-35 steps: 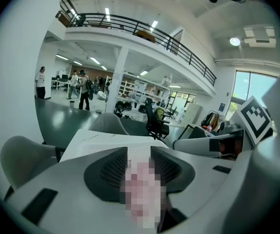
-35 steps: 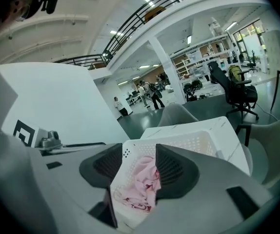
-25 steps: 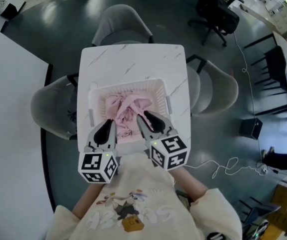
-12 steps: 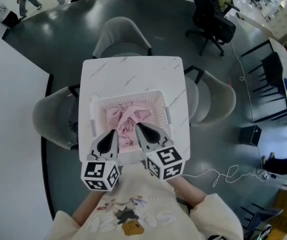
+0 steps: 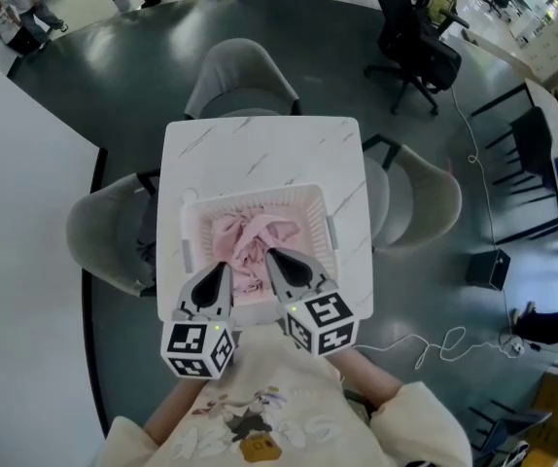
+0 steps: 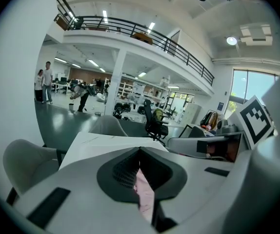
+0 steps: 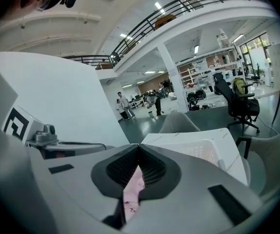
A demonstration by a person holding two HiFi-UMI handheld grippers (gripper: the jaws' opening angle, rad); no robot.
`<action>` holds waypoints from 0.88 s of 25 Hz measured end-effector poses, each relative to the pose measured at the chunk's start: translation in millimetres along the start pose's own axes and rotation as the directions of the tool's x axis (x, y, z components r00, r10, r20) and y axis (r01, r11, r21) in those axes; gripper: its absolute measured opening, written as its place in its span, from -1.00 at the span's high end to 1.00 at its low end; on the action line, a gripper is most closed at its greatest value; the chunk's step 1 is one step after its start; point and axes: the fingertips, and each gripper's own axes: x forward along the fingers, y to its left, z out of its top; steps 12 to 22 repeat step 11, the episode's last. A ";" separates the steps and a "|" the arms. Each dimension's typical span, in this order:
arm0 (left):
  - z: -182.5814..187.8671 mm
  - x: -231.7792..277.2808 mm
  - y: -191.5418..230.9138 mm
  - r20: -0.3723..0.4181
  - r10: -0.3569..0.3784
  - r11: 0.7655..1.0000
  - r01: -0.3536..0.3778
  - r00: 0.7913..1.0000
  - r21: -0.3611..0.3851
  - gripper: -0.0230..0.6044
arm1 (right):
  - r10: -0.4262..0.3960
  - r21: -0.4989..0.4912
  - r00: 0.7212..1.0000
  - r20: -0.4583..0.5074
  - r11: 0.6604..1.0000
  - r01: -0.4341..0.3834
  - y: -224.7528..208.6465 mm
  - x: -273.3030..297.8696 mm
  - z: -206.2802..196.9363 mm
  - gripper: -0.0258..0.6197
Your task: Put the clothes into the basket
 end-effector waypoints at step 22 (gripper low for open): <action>-3.8 -1.7 2.1 -0.007 -0.002 1.000 0.002 1.000 -0.006 0.89 | -0.002 0.005 1.000 -0.016 1.000 0.002 1.0 3.7 -7.7 0.90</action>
